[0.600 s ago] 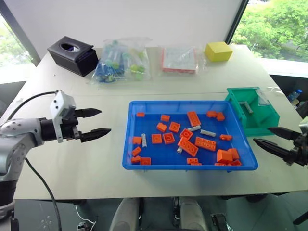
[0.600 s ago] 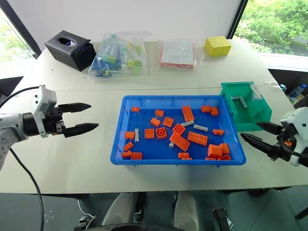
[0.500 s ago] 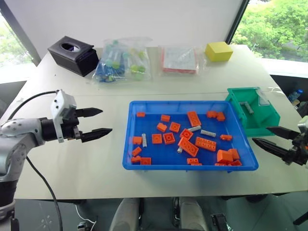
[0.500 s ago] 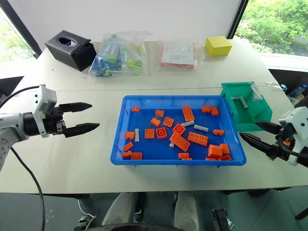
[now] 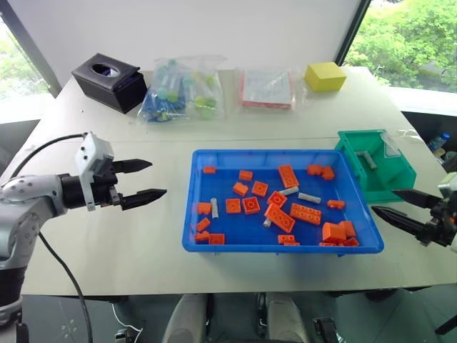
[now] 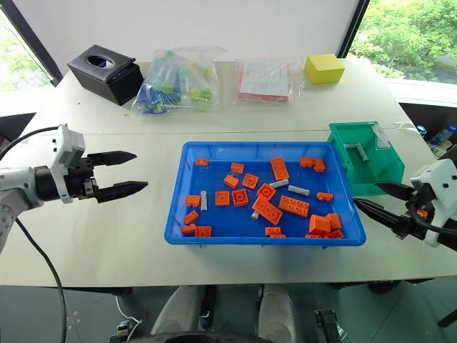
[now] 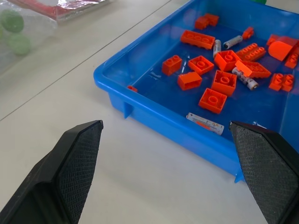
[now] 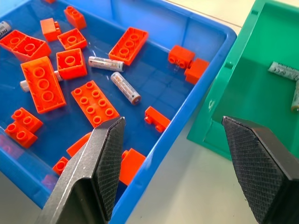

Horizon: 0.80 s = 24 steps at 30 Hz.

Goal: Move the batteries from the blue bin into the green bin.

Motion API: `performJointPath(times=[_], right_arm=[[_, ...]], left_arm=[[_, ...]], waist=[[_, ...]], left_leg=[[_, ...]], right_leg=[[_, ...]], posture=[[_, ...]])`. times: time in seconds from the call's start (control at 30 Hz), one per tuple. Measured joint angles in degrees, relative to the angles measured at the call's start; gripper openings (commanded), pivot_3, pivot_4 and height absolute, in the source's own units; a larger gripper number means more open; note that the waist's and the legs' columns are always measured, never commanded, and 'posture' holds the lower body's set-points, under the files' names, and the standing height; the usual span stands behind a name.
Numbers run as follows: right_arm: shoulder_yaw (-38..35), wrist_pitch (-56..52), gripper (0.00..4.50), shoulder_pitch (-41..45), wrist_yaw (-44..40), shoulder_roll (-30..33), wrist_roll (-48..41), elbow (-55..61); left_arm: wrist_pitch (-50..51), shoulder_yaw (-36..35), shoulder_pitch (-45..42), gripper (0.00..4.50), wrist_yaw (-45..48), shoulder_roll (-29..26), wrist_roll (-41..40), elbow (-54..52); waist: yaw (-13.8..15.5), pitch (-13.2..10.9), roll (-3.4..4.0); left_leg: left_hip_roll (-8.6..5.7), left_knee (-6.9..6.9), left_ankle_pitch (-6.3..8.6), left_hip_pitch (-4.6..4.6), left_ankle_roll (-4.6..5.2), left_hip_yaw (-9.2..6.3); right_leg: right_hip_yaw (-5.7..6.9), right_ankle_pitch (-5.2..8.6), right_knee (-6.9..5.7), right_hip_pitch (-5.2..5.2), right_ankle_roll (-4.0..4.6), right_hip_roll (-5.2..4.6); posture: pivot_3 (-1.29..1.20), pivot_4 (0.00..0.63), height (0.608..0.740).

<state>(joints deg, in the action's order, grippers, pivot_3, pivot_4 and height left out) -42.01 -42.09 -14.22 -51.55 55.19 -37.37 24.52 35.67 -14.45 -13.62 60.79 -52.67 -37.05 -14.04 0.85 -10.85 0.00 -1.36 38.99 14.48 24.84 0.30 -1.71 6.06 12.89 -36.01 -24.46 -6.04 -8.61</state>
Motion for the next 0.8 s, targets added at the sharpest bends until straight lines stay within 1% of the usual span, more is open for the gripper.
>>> performJointPath(times=[0.07,0.2,0.3,0.37,0.4,0.43,0.57,0.63,0.67,0.7,0.8], right_arm=[[0.6,-0.2,3.38,1.5,-0.4,0.7,0.0,-0.2],[4.4,-1.0,3.38,7.7,-0.8,2.3,-1.6,-0.1],[10.9,-1.3,3.38,14.2,-0.8,2.3,-2.8,0.1],[15.9,-1.5,3.94,19.3,-1.2,2.2,-3.6,0.0],[19.6,-1.4,4.27,23.5,-1.4,2.0,-3.7,-0.2],[21.3,-1.2,4.39,25.0,-1.6,1.9,-3.8,-0.1],[36.2,1.9,4.39,38.3,-2.9,-3.4,1.4,-4.0],[43.8,4.3,4.39,44.4,-4.6,-7.4,5.1,-7.1],[47.0,5.6,4.39,46.8,-5.5,-9.4,6.9,-9.2],[49.7,6.9,4.39,48.6,-6.5,-10.9,8.5,-11.1],[56.0,11.2,4.39,52.5,-9.9,-14.7,13.2,-16.9]], left_arm=[[0.4,0.0,0.1,4.5,0.0,0.1,-0.6,-1.1],[1.6,0.1,1.7,4.5,0.5,0.1,-1.8,-3.6],[1.9,0.3,2.3,4.5,1.9,-0.5,-2.2,-3.8],[2.3,0.4,2.3,4.5,2.9,-1.3,-2.4,-3.9],[2.5,0.5,1.9,4.5,3.4,-1.4,-2.4,-4.1],[2.5,0.6,1.6,4.5,3.6,-1.4,-2.5,-4.4],[2.8,1.6,-0.1,4.5,4.1,-1.7,-3.1,-4.6],[2.8,2.0,-0.5,4.5,4.1,-1.8,-3.3,-4.9],[2.9,2.0,-0.4,4.5,4.1,-1.8,-3.5,-5.2],[2.9,2.1,-0.3,4.5,4.0,-1.8,-3.6,-5.5],[3.6,1.7,0.4,4.5,3.7,-1.8,-4.1,-6.8]], waist=[[-0.1,0.0,-0.04],[-0.2,-0.1,-0.04],[-0.1,-0.2,-0.08],[-0.1,-0.3,-0.05],[-0.1,-0.3,-0.04],[0.0,-0.3,-0.04],[-0.2,-0.4,-0.11],[-0.4,-0.4,-0.11],[-0.4,-0.4,-0.12],[-0.4,-0.4,-0.12],[-0.2,-0.4,-0.17]], left_leg=[[0.01,0.0,0.0,0.0,0.0,0.0],[0.02,-0.01,0.0,0.0,0.01,0.0],[0.04,0.0,-0.01,0.0,0.01,0.0],[0.03,0.0,-0.01,0.0,0.01,0.02],[0.03,0.0,0.0,0.0,0.01,0.02],[0.03,0.0,0.0,0.05,0.01,0.01],[0.02,0.0,-0.02,0.14,0.02,0.03],[0.02,0.0,-0.02,0.24,0.03,0.05],[0.02,0.0,-0.03,0.34,0.04,0.05],[0.0,0.01,-0.04,0.43,0.05,0.05],[-0.07,0.01,-0.06,0.51,0.04,0.04]], right_leg=[[0.0,0.0,0.0,0.0,0.0,0.0],[0.0,-0.02,-0.01,-0.03,0.03,0.01],[0.0,-0.04,-0.02,-0.05,0.07,0.03],[0.0,-0.04,-0.01,-0.06,0.07,0.02],[0.0,-0.04,0.0,-0.06,0.07,0.02],[0.0,-0.04,0.01,-0.09,0.07,0.01],[0.01,-0.08,-0.03,-0.23,0.12,0.04],[0.0,-0.13,-0.1,-0.36,0.18,0.05],[0.0,-0.19,-0.13,-0.46,0.22,0.06],[0.0,-0.31,-0.16,-0.56,0.06,0.06],[0.01,-0.33,-0.19,-0.59,0.01,0.04]], posture=[[0.0,0.15,0.692],[0.0,0.15,0.692],[0.0,0.15,0.692],[0.0,0.15,0.692],[0.0,0.15,0.692],[0.0,0.15,0.692],[0.0,0.15,0.692],[0.0,0.15,0.692],[0.0,0.15,0.692],[0.0,0.15,0.692],[0.0,0.15,0.692]])
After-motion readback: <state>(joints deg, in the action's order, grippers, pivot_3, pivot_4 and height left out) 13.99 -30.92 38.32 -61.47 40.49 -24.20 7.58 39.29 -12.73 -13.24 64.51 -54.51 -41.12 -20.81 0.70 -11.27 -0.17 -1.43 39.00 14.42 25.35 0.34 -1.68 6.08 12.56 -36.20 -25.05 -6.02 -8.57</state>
